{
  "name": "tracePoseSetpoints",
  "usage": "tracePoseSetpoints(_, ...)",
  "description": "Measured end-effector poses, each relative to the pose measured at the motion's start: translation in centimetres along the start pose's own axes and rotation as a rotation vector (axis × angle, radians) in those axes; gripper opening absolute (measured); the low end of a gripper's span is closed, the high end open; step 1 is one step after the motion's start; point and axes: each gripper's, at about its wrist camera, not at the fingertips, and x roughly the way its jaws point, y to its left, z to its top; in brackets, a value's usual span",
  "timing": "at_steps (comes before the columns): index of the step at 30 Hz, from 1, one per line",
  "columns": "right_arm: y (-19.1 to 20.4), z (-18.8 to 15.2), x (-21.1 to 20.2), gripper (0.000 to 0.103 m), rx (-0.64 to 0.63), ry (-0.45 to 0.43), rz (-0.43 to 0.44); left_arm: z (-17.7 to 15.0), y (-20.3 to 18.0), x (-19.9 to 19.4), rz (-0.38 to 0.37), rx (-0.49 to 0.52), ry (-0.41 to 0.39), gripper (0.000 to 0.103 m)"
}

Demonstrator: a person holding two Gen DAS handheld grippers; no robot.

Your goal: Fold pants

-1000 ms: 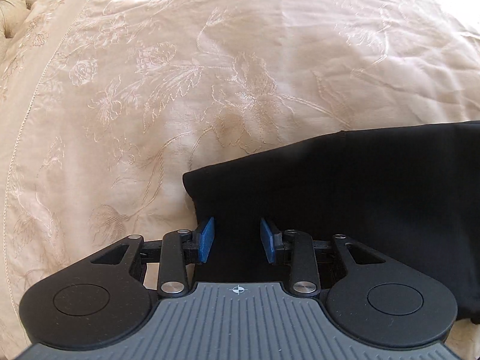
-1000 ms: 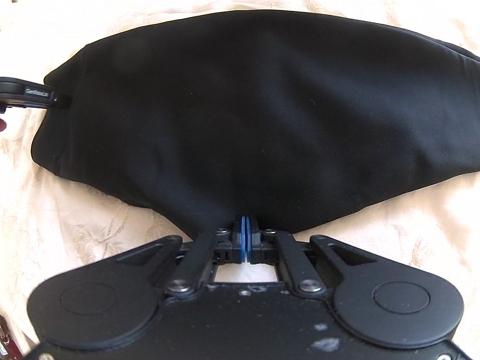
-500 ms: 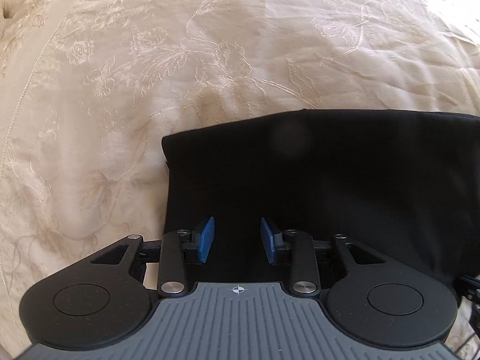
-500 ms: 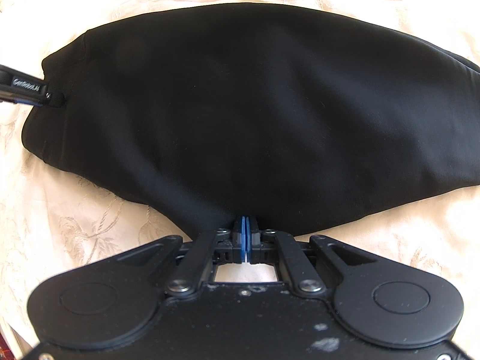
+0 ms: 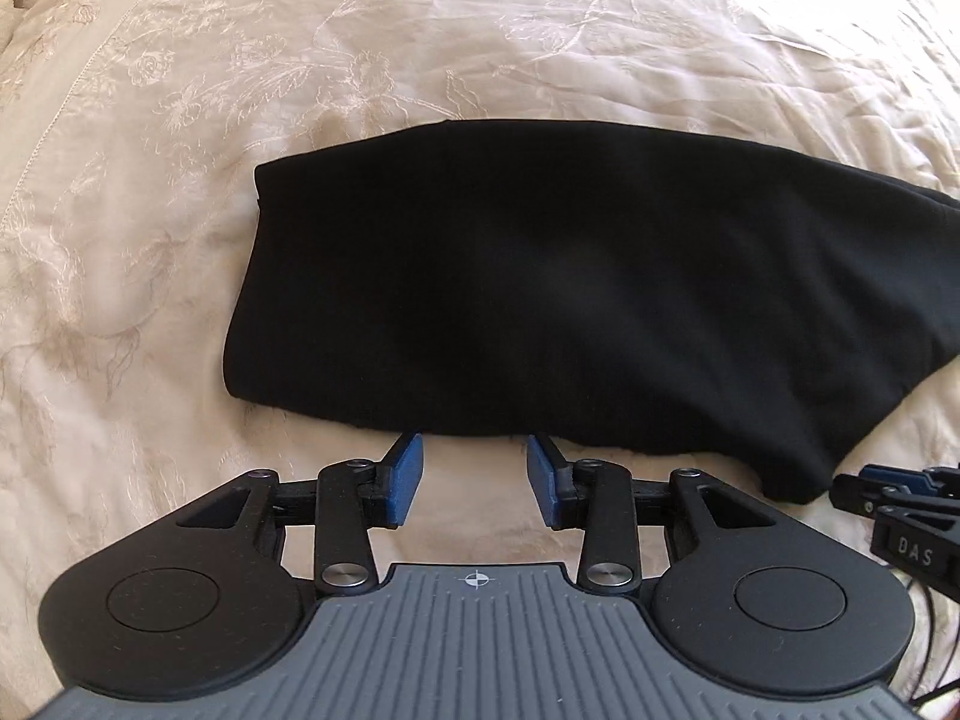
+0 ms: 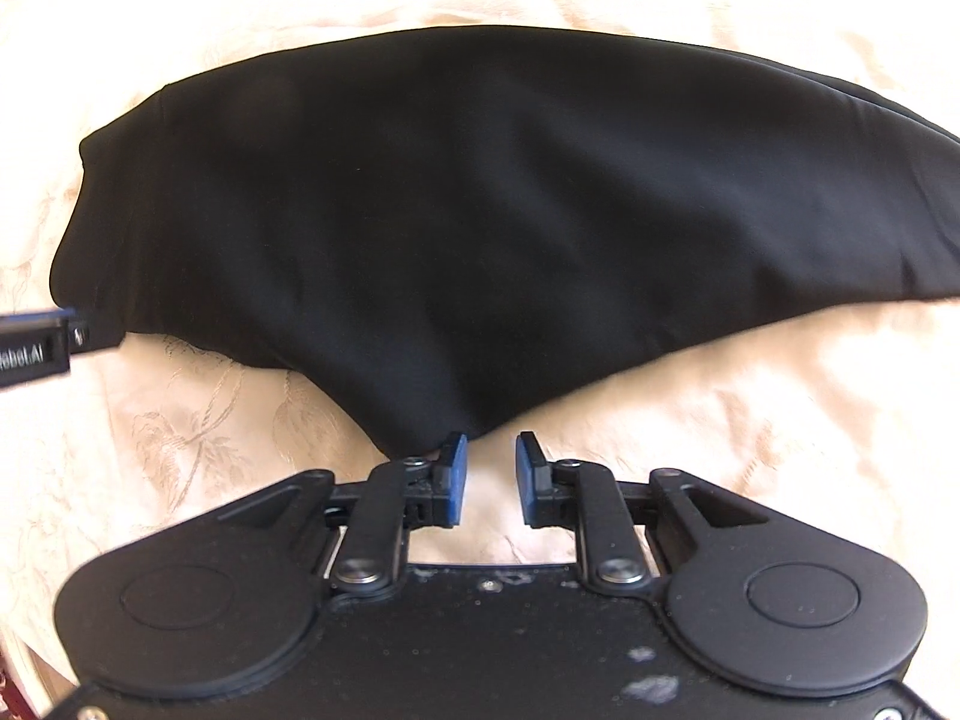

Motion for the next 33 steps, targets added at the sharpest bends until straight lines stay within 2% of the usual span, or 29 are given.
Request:
tracePoseSetpoints(5, -1.7, -1.1, -1.5, 0.023, 0.041, -0.043, -0.006, -1.5, -1.4, -0.5, 0.030, -0.002, -0.001, 0.037)
tracePoseSetpoints(10, -4.3, -2.3, -2.6, 0.026, 0.067, -0.087, -0.009, -2.2, -3.5, -1.3, 0.009, 0.011, -0.012, 0.037)
tracePoseSetpoints(14, -7.9, -2.7, -3.4, 0.026, 0.095, -0.117, -0.008, -2.5, -6.4, -2.2, -0.009, 0.019, -0.020, 0.037)
tracePoseSetpoints(19, -14.3, -2.4, -4.3, 0.027, 0.121, -0.149, -0.011, -2.7, -11.8, -3.1, -0.007, 0.045, -0.034, 0.037)
tracePoseSetpoints(27, -27.6, -1.0, -6.0, 0.028, 0.150, -0.192, -0.041, -2.0, -21.4, -3.3, 0.050, 0.088, -0.062, 0.037)
tracePoseSetpoints(30, -30.3, -0.3, -6.2, 0.028, 0.137, -0.209, -0.068, -1.4, -24.3, -2.9, 0.062, 0.090, -0.058, 0.037)
tracePoseSetpoints(33, -33.0, 1.4, -6.2, 0.029, 0.128, -0.230, -0.058, -0.7, -26.3, -2.8, 0.049, 0.070, -0.045, 0.037)
